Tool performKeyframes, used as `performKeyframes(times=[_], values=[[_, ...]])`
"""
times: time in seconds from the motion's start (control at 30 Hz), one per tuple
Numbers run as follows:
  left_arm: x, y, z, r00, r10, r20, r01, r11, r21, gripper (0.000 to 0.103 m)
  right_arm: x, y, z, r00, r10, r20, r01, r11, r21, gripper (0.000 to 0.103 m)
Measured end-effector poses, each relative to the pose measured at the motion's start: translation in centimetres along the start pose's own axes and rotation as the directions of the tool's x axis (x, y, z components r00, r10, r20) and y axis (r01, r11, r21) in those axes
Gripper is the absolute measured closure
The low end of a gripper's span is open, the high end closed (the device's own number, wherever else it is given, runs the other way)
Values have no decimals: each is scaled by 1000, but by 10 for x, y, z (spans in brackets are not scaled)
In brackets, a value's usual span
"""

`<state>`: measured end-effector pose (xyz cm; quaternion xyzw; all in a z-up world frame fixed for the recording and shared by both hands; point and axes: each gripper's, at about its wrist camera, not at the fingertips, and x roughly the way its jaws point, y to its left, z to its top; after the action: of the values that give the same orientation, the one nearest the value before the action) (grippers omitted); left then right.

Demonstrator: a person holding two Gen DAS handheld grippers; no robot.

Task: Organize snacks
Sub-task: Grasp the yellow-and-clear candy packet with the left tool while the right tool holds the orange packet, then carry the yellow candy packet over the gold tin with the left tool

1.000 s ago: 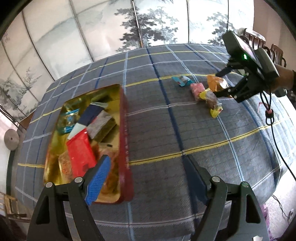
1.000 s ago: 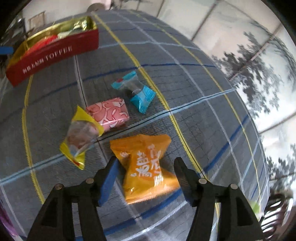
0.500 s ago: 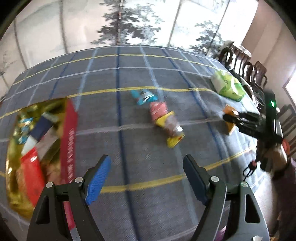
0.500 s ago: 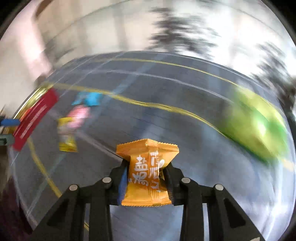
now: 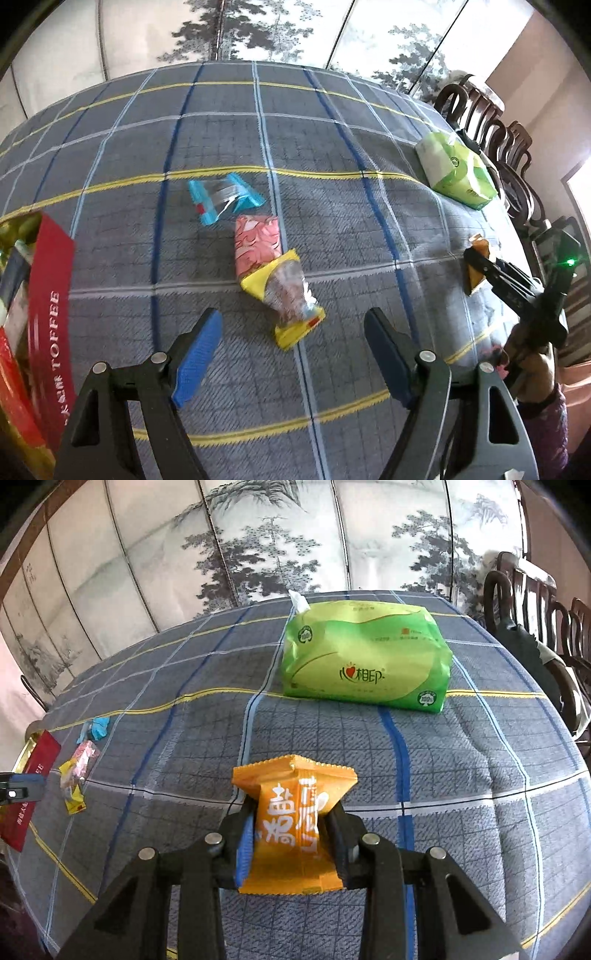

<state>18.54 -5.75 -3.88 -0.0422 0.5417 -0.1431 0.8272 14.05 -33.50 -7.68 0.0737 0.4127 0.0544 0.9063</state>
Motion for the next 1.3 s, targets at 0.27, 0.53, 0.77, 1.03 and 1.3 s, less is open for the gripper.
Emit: performKeyframes(times=[0.27,0.53,0.77,1.03,1.3], values=[[29,-10,2,998,49,-47,-49,999,1,67,4,-2,2,1000,14,-2,-14,1000,0,68],[30,1,-6,1000,22,-19,-22,999,-39,79,5,-4,2,1000,23,-3,-23,1000,8,68],[-19,-5,-33,993,75,87,-77,997,11,80,6,-6,3,1000,6,-2,-6,1000,18,68],[-75,10,-60,973,139,183,-140,990,-7,79,7,-2,4,999,-33,-6,33,999,2,68],[-114,59,-77,944,211,252,-191,976,-104,79,7,1,4,998,-58,-9,58,998,-9,69]])
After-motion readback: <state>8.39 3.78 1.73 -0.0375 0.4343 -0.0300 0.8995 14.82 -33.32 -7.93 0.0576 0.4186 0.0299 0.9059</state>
